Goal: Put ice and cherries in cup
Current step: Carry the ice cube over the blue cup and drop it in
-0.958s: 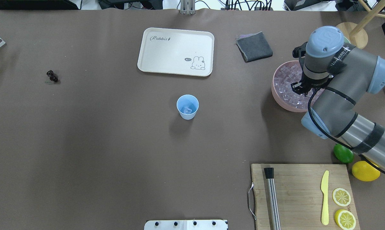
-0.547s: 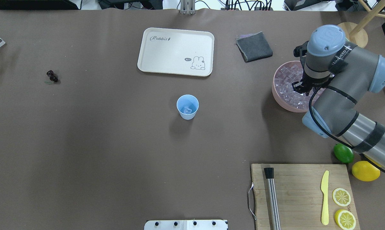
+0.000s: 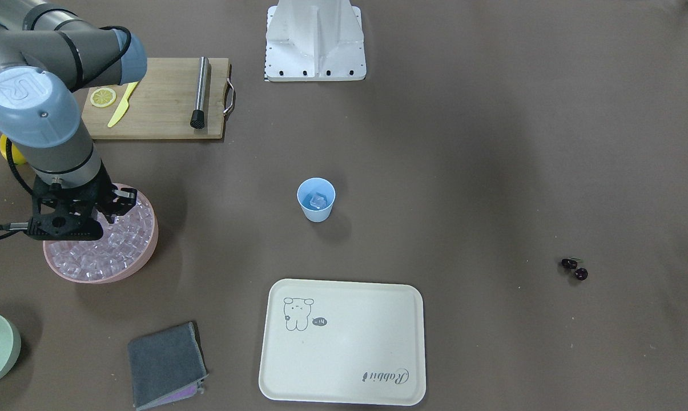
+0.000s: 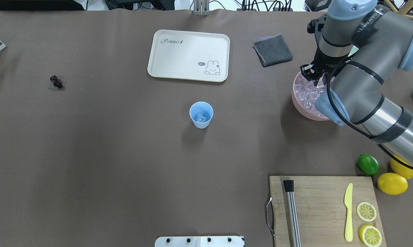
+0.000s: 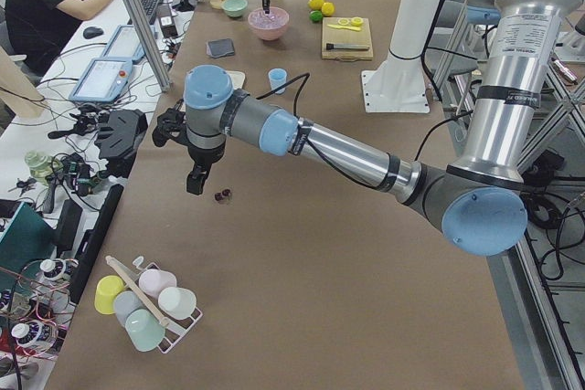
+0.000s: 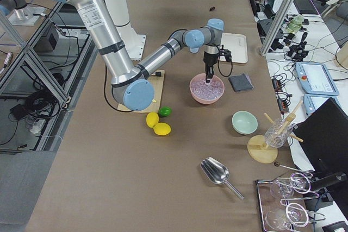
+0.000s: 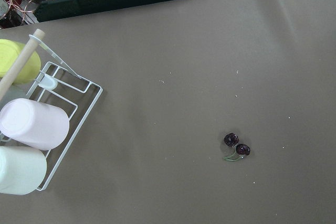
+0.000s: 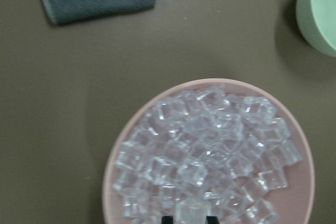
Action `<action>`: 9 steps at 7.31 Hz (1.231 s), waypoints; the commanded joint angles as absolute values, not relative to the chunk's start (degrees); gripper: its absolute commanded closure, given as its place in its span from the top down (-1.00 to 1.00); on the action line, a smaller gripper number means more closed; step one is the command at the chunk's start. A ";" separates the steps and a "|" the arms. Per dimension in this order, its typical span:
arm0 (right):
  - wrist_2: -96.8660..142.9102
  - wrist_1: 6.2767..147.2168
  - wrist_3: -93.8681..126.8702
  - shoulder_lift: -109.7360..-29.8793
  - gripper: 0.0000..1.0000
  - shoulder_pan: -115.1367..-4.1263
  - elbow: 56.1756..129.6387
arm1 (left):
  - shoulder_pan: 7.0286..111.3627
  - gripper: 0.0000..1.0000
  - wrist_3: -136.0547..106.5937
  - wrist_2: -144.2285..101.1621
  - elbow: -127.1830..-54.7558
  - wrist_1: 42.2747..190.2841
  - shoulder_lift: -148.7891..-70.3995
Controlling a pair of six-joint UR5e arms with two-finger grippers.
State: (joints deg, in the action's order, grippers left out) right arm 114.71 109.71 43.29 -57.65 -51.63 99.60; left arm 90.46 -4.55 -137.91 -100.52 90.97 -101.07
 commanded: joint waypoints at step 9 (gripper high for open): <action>109.35 90.88 79.01 -36.55 0.90 -34.55 83.76 | 90.44 0.96 -4.57 -137.99 -97.56 91.06 -101.78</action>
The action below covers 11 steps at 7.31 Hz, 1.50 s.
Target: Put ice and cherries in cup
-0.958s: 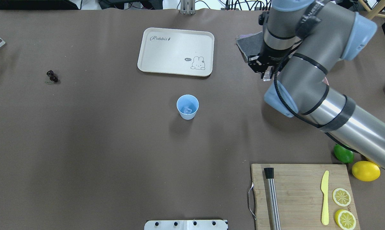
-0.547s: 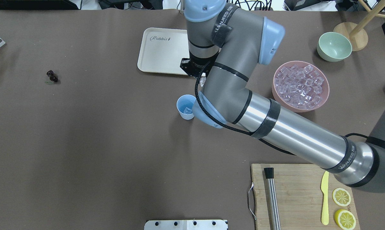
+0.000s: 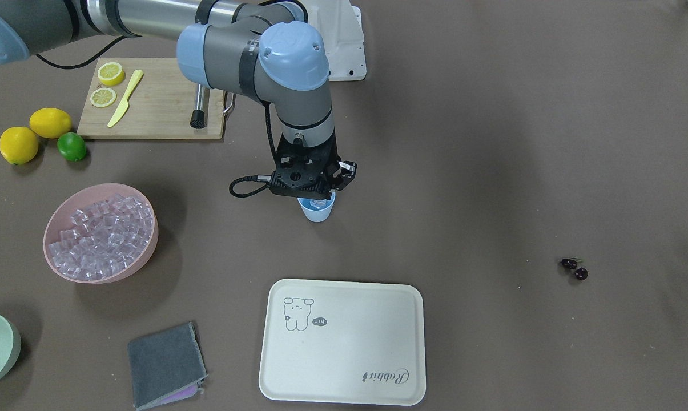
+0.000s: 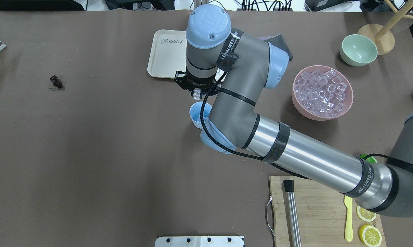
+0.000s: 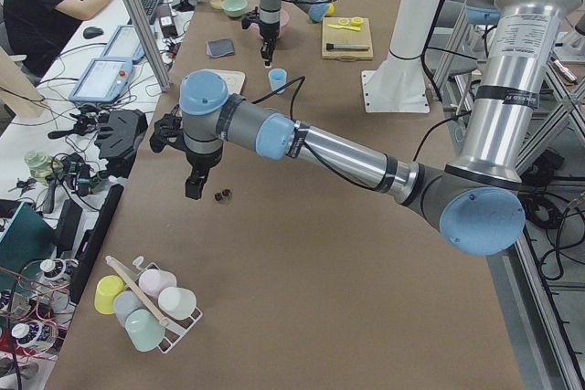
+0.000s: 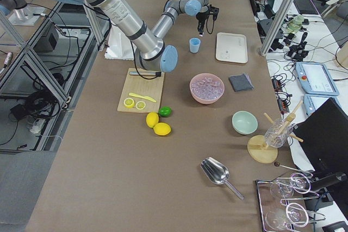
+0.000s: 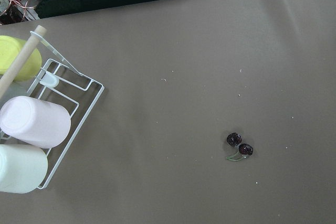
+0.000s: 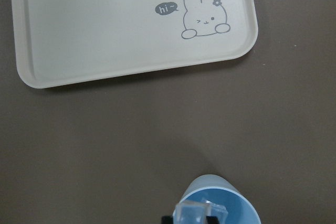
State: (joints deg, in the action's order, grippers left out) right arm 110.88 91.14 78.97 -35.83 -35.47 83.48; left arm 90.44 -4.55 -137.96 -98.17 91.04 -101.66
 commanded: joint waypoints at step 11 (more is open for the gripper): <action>134.28 100.82 28.43 -72.82 1.00 -74.13 107.22 | 74.03 0.97 -15.18 -127.72 -92.20 92.45 -107.67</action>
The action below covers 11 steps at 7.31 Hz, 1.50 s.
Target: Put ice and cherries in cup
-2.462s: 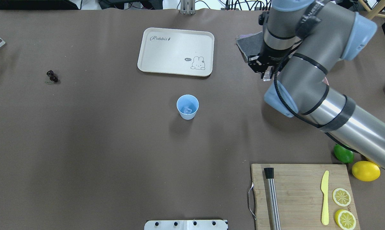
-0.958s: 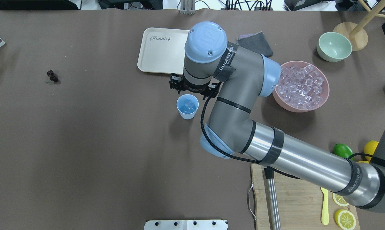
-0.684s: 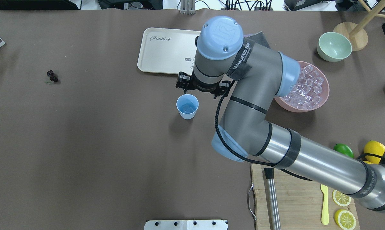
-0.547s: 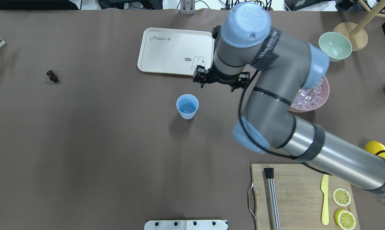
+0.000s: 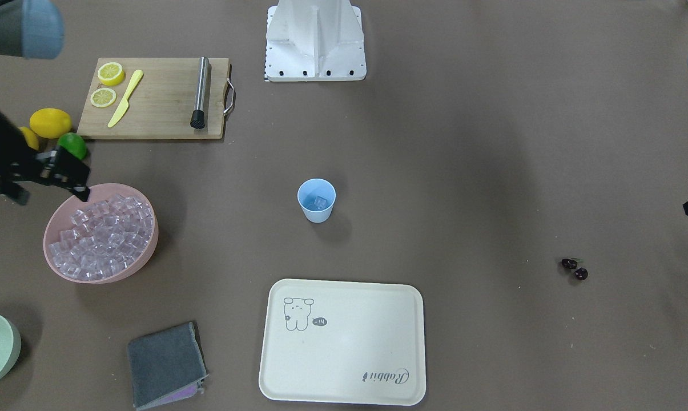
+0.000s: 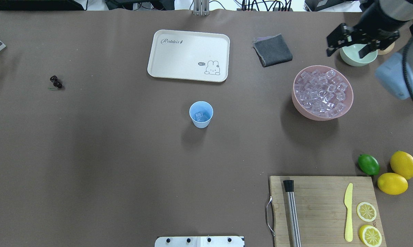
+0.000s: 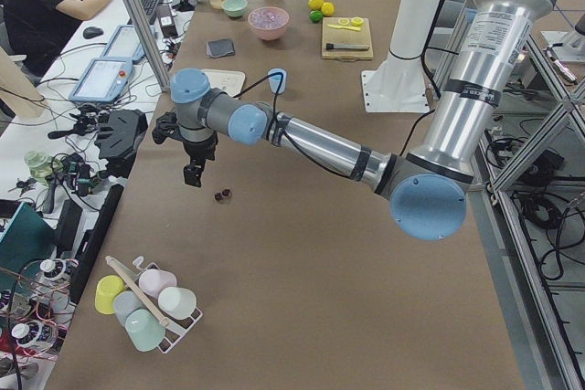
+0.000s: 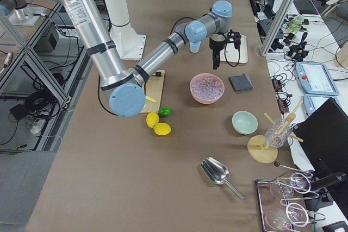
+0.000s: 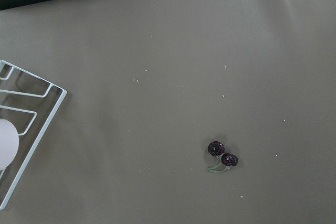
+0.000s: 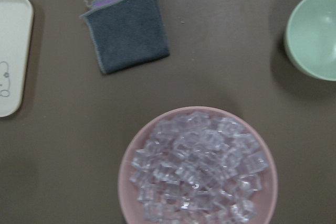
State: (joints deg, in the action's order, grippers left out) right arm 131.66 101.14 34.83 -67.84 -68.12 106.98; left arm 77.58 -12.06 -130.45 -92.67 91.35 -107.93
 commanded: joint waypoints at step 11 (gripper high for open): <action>140.37 91.77 -11.51 -97.90 1.00 -95.27 99.06 | 57.22 0.94 -43.42 -121.82 -80.33 116.89 -104.15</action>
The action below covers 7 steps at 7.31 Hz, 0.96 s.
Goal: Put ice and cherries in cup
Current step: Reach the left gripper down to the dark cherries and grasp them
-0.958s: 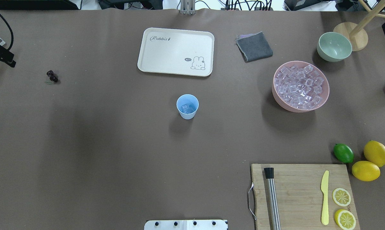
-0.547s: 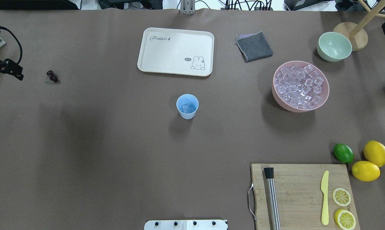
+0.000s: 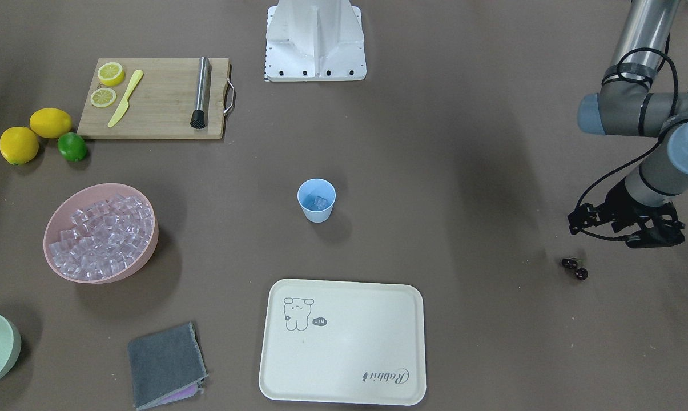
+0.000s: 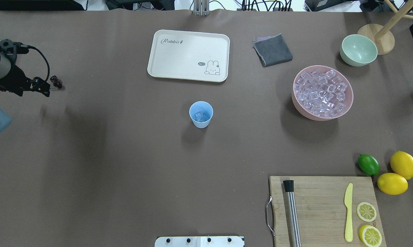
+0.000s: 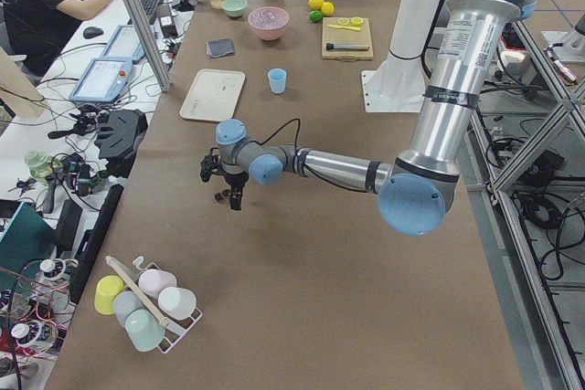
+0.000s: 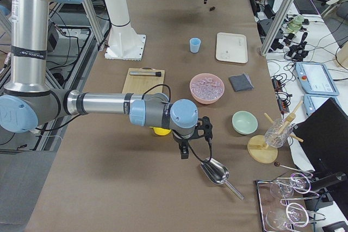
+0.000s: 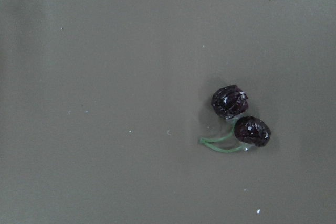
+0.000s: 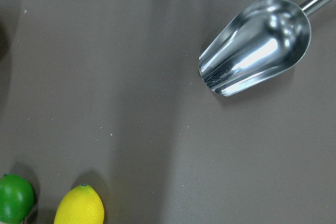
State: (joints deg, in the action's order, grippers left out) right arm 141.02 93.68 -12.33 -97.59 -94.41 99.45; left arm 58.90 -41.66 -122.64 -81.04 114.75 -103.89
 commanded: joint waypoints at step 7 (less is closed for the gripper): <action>139.92 90.70 -11.34 -97.48 1.00 -97.82 99.15 | 59.33 0.34 -40.61 -117.86 -67.68 116.81 -115.31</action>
